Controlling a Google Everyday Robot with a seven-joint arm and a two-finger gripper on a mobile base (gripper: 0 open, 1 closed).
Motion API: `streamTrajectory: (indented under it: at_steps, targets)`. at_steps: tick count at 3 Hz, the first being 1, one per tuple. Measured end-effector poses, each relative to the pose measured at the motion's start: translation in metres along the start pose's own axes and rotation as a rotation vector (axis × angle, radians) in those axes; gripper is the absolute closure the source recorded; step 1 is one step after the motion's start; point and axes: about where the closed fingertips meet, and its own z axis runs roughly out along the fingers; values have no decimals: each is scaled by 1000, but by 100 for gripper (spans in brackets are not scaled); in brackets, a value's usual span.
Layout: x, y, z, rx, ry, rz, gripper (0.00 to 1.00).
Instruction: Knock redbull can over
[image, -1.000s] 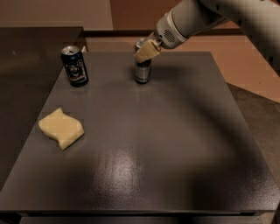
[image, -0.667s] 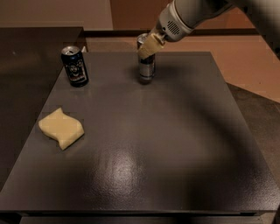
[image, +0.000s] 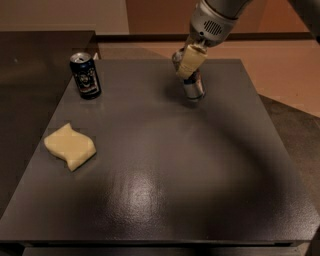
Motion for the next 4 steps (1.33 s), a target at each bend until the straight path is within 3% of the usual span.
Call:
streamTrajectory:
  at_steps: [2, 4]
  targets:
    - [30, 31, 2, -55, 233, -156, 100]
    - [41, 45, 24, -85, 382, -281, 100]
